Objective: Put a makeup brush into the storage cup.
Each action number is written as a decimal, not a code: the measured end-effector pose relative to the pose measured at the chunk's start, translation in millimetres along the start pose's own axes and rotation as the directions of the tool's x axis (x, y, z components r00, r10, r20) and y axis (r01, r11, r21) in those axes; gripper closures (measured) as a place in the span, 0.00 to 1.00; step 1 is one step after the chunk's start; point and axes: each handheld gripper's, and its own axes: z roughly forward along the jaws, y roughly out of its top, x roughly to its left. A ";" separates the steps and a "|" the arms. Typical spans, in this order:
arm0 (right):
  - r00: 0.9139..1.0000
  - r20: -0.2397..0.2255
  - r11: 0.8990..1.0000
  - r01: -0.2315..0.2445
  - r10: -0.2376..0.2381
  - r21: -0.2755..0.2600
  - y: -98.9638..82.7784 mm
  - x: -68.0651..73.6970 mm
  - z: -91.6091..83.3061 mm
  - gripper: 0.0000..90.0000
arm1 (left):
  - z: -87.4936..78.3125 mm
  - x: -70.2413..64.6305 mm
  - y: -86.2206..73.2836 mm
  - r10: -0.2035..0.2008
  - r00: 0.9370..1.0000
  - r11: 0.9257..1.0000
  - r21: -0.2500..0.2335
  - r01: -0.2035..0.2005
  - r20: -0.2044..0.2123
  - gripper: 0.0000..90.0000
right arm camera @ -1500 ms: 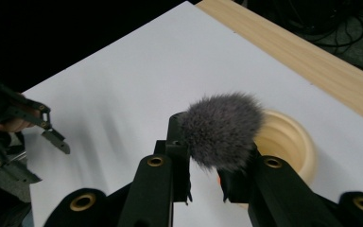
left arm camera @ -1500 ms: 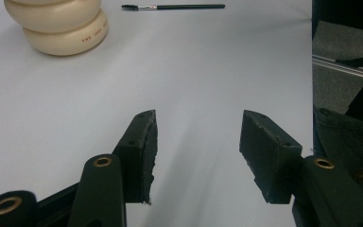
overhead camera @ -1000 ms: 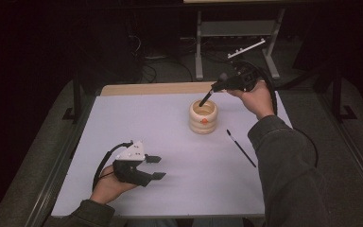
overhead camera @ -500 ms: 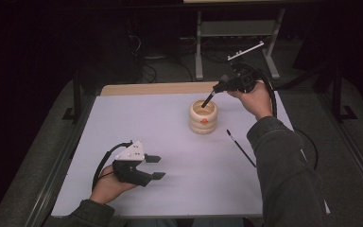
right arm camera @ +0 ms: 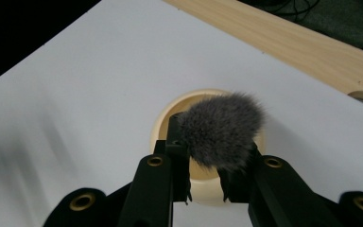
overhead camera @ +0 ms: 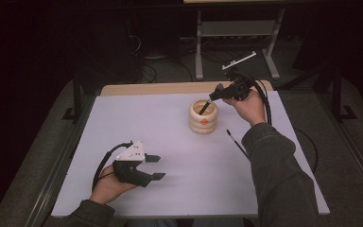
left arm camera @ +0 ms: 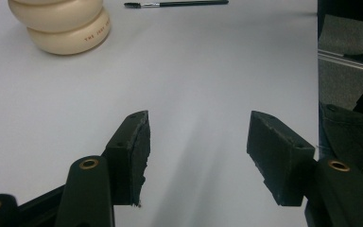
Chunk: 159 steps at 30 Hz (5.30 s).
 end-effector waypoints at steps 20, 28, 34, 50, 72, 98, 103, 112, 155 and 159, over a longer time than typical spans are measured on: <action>1.000 -0.018 0.999 -0.026 0.026 -0.019 -18.9 -2.1 16.1 0.83 | 2.3 2.2 -0.7 -0.016 1.000 1.000 -0.003 0.016 -0.019 0.41; 0.999 -0.014 0.999 -0.042 0.042 -0.029 -30.0 -5.4 18.7 0.76 | 3.0 1.8 -0.3 -0.016 1.000 1.000 -0.005 0.016 -0.023 0.41; 0.998 -0.011 0.997 -0.055 0.054 -0.057 -39.2 -7.2 12.2 0.61 | 4.0 1.7 -0.1 -0.020 0.999 1.000 -0.004 0.020 -0.026 0.41; 0.999 -0.015 0.996 -0.053 0.052 -0.072 -62.7 -7.2 -7.6 0.50 | 3.4 1.8 0.6 -0.022 1.000 1.000 -0.019 0.022 -0.017 0.40; 1.000 -0.004 0.998 0.003 -0.003 -0.060 -97.0 14.5 -24.3 0.39 | 0.6 2.7 3.2 -0.039 0.999 0.997 -0.060 0.038 -0.020 0.39; 1.000 -0.001 0.998 -0.031 0.031 -0.047 -127.6 13.3 -37.1 0.35 | 3.9 2.6 5.1 -0.019 1.000 0.999 -0.051 0.018 -0.024 0.37; 0.999 0.005 0.999 -0.033 0.033 -0.036 -131.6 13.4 -38.1 0.35 | 4.5 1.8 5.3 -0.016 0.999 0.999 -0.041 0.015 -0.030 0.37; 0.999 0.032 0.999 -0.041 0.041 -0.004 -142.8 14.1 -39.2 0.36 | 5.4 -0.1 5.3 -0.035 0.999 0.998 -0.047 0.034 -0.026 0.37; 0.981 0.190 0.949 -0.103 0.047 0.298 -180.8 -0.4 4.6 0.83 | 4.3 2.5 5.1 -0.030 0.999 0.999 -0.037 0.029 -0.023 0.37; 0.971 0.238 0.943 -0.078 -0.001 0.323 -179.0 4.8 7.4 0.89 | 5.8 3.1 3.4 -0.032 0.999 0.999 -0.029 0.031 -0.024 0.37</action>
